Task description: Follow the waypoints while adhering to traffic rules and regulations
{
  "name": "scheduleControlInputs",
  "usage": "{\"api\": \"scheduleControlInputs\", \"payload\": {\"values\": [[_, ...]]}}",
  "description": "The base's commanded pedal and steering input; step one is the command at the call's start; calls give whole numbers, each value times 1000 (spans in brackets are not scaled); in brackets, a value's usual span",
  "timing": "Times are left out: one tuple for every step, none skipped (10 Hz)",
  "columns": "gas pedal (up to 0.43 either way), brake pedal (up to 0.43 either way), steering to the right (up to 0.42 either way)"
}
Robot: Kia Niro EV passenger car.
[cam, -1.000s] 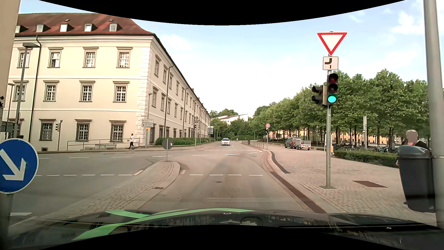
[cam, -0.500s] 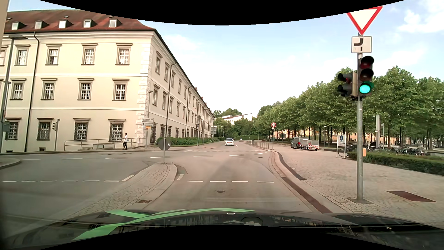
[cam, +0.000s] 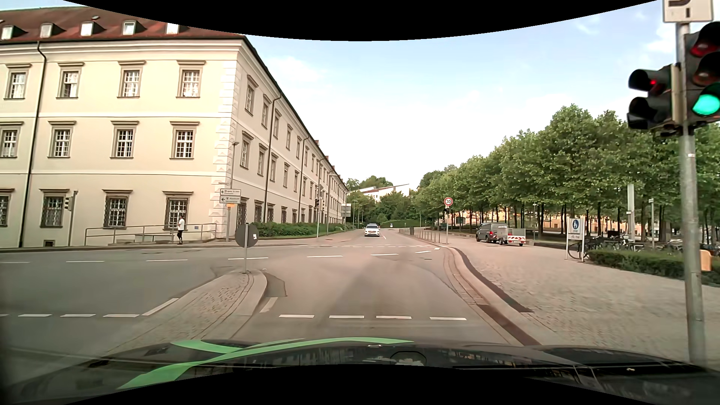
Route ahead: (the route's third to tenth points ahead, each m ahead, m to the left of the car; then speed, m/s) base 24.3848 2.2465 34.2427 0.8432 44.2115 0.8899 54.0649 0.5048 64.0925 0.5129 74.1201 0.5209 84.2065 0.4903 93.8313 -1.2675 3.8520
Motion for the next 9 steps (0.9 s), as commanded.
{"api": "scheduleControlInputs", "payload": {"values": [[280,0,3],[157,0,9],[130,0,15],[130,0,17],[130,0,24],[79,0,32],[67,0,38],[47,0,44],[59,0,49]]}}
